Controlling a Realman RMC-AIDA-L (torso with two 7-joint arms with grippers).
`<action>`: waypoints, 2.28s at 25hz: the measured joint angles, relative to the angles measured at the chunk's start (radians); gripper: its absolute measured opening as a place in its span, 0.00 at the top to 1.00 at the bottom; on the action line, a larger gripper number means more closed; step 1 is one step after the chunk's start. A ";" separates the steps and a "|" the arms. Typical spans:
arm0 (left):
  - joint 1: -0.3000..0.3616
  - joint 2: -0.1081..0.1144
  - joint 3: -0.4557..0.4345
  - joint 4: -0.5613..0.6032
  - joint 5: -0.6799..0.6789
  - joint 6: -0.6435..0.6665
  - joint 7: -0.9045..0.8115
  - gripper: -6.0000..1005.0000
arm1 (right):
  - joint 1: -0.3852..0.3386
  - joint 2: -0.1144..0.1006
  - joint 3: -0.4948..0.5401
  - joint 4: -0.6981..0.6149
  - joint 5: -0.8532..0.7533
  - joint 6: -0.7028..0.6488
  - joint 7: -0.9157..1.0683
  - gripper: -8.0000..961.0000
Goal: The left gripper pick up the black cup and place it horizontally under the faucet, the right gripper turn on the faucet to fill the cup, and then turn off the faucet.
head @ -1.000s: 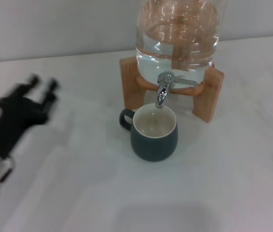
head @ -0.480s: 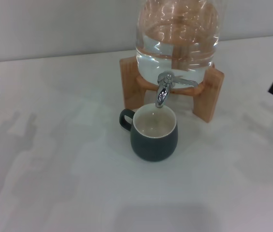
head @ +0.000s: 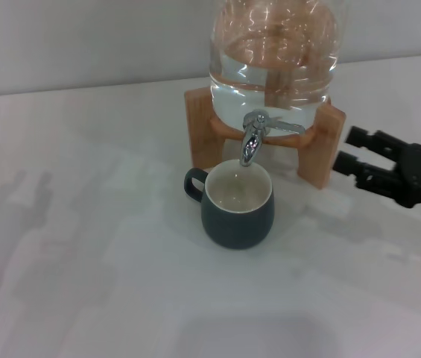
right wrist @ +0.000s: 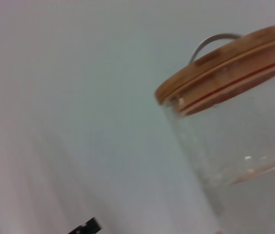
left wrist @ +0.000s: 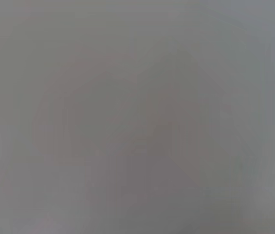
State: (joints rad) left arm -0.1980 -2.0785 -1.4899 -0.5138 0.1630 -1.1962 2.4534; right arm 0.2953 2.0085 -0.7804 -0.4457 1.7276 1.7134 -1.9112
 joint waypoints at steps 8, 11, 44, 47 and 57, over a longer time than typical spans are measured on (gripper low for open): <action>-0.002 0.000 -0.001 0.001 0.000 0.001 -0.001 0.55 | 0.025 0.004 -0.111 0.004 0.090 -0.080 -0.018 0.12; -0.001 0.000 -0.001 0.001 0.000 0.000 -0.001 0.55 | 0.027 0.004 -0.139 0.004 0.111 -0.124 -0.019 0.12; -0.002 -0.003 0.002 0.037 0.002 -0.009 -0.007 0.55 | 0.032 0.006 -0.436 -0.025 0.336 -0.145 -0.025 0.12; -0.003 -0.002 0.002 0.038 0.002 -0.011 -0.007 0.55 | 0.031 0.005 -0.450 -0.032 0.335 -0.142 -0.025 0.12; -0.003 -0.001 0.002 0.038 0.003 -0.013 -0.008 0.55 | 0.013 0.002 -0.434 -0.030 0.352 -0.146 -0.033 0.12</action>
State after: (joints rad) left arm -0.2010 -2.0800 -1.4875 -0.4754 0.1662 -1.2087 2.4456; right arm 0.3085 2.0103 -1.2148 -0.4758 2.0793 1.5677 -1.9445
